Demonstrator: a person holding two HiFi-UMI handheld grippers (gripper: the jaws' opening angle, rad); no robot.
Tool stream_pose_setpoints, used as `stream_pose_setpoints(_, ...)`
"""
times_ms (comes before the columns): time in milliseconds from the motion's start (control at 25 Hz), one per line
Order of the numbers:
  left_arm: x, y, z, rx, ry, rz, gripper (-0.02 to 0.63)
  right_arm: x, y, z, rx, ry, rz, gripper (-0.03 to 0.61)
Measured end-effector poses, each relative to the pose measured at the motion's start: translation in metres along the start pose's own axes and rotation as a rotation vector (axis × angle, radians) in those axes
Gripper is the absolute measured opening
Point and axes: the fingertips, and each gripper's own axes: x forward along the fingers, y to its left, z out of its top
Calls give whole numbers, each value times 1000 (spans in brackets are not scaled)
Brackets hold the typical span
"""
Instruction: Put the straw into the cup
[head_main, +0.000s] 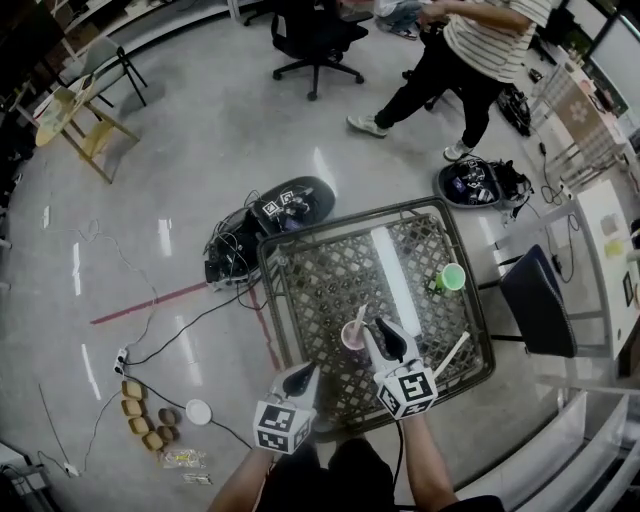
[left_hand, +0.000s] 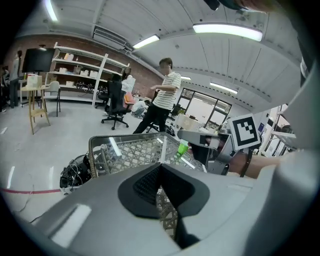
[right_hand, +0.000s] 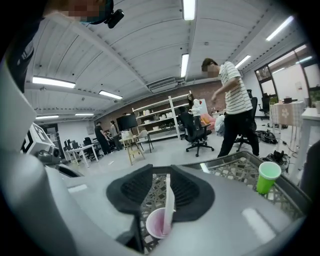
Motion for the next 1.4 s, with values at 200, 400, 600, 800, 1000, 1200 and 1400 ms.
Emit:
stream_pose_setpoints(200, -16, -16, 34, 29, -41, -22, 6, -26, 11, 36, -24, -23, -25, 100)
stream_pose_setpoints(400, -31, -38, 64, 66, -81, -54, 6, -56, 21, 63, -47, -56, -53, 89)
stream_pose_setpoints(600, -49, -54, 87, 104, -111, -74, 6, -89, 29, 86, -60, -94, -95, 84)
stream_pose_setpoints(800, -68, -71, 107, 136, -152, -86, 6, -124, 36, 95, -58, -119, -132, 83)
stream_pose_setpoints(1000, -82, -86, 122, 175, -173, -110, 6, -153, 49, 96, -41, -136, -172, 77)
stream_pose_setpoints(1200, -101, -95, 129, 195, -203, -118, 6, -174, 66, 96, -64, -146, -203, 49)
stream_pose_setpoints(1400, -111, -99, 131, 204, -219, -124, 6, -187, 75, 99, -93, -154, -221, 3)
